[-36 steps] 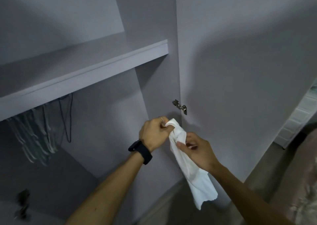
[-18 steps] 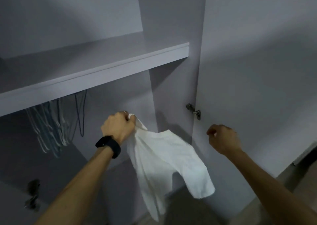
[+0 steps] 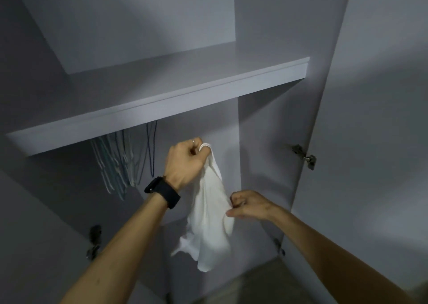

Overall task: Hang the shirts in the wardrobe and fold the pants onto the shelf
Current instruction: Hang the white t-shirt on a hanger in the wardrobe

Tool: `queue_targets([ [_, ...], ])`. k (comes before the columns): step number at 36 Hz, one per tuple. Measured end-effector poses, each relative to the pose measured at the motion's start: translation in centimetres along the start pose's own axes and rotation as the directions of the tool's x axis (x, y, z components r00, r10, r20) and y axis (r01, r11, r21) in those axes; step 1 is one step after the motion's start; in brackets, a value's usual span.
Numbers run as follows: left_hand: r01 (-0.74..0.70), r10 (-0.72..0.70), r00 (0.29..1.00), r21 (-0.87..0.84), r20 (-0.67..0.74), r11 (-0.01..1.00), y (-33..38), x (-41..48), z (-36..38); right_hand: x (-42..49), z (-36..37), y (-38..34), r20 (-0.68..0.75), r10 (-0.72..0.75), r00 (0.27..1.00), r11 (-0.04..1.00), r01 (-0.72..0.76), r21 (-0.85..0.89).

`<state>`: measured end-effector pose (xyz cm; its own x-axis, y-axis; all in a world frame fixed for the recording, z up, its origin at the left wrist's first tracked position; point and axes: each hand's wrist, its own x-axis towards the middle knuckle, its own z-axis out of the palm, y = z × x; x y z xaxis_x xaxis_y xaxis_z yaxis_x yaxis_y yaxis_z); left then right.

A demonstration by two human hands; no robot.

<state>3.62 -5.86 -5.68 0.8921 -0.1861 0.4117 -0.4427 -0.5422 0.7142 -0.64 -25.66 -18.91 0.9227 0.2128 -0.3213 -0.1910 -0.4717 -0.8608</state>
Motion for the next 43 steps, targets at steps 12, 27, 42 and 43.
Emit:
queue_targets([
  [12,0.276,-0.295,0.955,-0.288,-0.023,0.917,-6.3,0.6,-4.3,-0.7,-1.5,2.0,0.011,0.080,0.997,0.969,-0.075,-0.235],
  [27,0.308,-0.341,0.915,0.173,0.215,0.936,-15.7,-0.8,1.3,-4.6,-7.6,3.5,-0.541,-0.049,0.839,0.859,-0.241,-0.452],
  [42,0.468,-0.306,0.716,-0.106,0.628,0.877,-11.7,-4.9,5.8,-1.7,-5.3,4.8,-0.641,0.376,0.670,0.860,0.007,0.511],
  [43,0.463,-0.302,0.674,-0.068,0.674,0.884,-11.2,-5.5,6.4,-1.2,-5.3,4.8,-0.637,0.370,0.676,0.829,0.069,0.555],
])
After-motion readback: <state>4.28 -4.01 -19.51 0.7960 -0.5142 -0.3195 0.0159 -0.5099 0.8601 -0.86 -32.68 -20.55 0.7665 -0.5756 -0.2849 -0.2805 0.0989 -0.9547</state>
